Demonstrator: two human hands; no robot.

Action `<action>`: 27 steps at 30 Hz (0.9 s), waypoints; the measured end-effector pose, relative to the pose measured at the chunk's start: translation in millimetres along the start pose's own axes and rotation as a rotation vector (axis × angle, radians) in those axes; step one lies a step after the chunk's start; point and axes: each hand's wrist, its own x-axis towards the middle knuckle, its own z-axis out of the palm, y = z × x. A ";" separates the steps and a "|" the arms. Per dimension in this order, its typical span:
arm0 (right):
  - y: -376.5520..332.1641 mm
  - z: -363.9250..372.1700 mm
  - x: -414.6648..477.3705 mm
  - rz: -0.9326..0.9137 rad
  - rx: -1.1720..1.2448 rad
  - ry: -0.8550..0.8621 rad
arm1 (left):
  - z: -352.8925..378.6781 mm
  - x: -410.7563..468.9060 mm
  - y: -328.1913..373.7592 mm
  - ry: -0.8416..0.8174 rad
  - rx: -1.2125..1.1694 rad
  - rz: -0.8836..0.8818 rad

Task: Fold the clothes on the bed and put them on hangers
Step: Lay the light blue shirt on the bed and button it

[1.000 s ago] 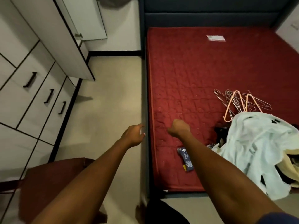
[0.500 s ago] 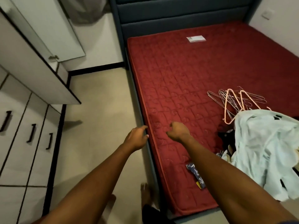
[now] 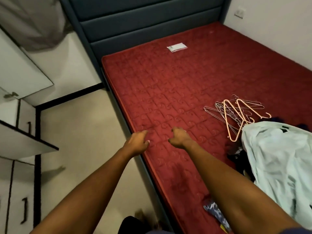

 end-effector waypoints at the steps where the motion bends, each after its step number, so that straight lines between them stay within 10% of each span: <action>1: -1.8 -6.7 10.8 0.011 -0.002 0.004 | -6.3 15.2 0.4 -0.014 0.000 0.019; 27: -66.1 -156.1 246.8 0.087 -0.259 -0.053 | -91.6 328.8 -16.3 -0.039 -0.226 0.092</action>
